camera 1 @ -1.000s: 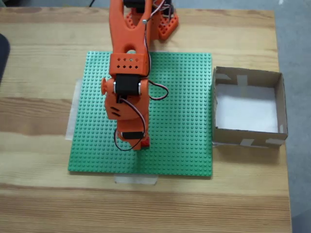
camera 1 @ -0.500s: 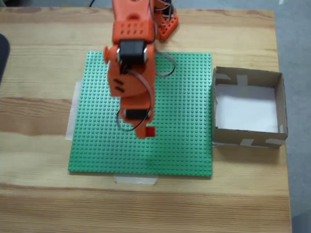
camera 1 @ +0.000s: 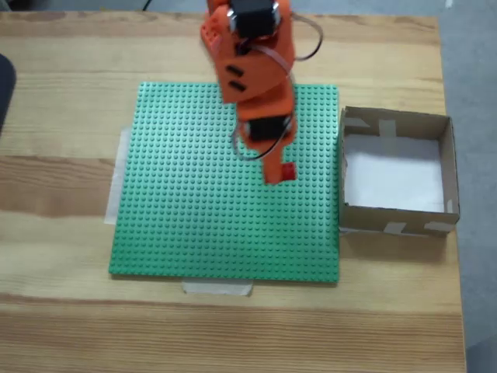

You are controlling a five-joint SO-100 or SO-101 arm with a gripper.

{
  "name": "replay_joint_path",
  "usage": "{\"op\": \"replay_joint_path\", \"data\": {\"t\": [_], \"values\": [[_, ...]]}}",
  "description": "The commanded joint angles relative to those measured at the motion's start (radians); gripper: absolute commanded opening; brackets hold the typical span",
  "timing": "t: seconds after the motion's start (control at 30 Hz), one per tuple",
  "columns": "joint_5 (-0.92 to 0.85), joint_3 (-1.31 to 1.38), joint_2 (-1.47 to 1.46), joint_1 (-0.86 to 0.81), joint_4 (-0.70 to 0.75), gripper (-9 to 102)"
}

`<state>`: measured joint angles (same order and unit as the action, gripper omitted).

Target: Pick the red lego block and put it in the box.

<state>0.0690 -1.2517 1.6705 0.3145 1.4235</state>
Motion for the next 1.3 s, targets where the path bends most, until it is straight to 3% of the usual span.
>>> {"op": "replay_joint_path", "data": {"t": [0.0,0.57,1.27], "values": [[0.028,0.057,0.071,0.067,0.000,8],[0.140,0.054,0.043,0.440,-0.048,8],[0.080,0.054,-0.146,0.528,-0.144,9]]}}
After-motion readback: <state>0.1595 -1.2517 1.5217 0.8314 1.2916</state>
